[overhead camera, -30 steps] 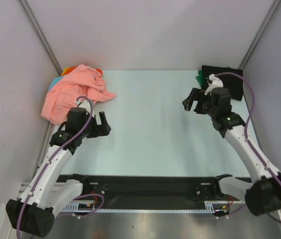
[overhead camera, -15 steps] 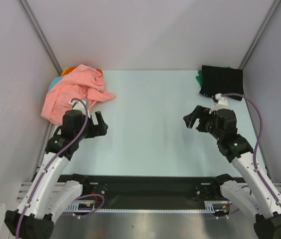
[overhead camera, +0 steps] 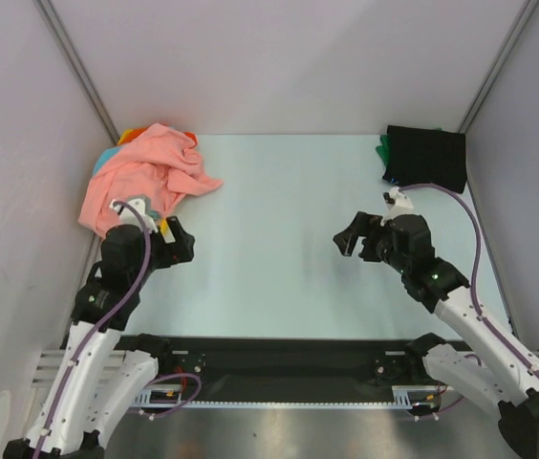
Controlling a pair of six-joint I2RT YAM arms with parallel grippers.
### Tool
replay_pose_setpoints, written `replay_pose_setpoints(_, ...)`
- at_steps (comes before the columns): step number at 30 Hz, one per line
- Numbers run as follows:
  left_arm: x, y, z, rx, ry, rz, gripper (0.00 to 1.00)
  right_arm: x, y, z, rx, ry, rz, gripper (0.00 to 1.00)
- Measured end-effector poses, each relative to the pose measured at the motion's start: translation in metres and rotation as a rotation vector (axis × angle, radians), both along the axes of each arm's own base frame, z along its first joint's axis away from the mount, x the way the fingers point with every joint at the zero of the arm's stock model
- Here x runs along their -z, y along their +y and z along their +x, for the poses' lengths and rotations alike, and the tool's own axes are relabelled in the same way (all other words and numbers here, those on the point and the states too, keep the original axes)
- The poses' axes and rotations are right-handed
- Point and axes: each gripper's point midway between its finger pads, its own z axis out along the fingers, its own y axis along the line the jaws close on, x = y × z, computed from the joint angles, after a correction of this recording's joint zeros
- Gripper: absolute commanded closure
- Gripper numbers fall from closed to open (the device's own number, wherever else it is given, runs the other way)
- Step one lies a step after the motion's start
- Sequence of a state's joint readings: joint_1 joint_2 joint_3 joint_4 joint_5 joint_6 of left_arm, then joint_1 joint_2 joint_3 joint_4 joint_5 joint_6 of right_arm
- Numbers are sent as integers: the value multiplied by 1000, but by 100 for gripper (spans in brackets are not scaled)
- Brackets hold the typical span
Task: Fold and stack the t-shirts
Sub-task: Reset both grippers
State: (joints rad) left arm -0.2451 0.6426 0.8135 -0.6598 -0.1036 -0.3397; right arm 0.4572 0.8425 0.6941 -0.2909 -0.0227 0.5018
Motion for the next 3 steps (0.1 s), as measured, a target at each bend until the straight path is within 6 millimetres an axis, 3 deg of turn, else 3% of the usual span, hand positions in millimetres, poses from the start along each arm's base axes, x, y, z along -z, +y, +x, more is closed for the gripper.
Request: replay_pose_setpoints(3, -7, 3, -3, -13, -34, -2, 0, 8, 6, 1, -10, 13, -10, 7)
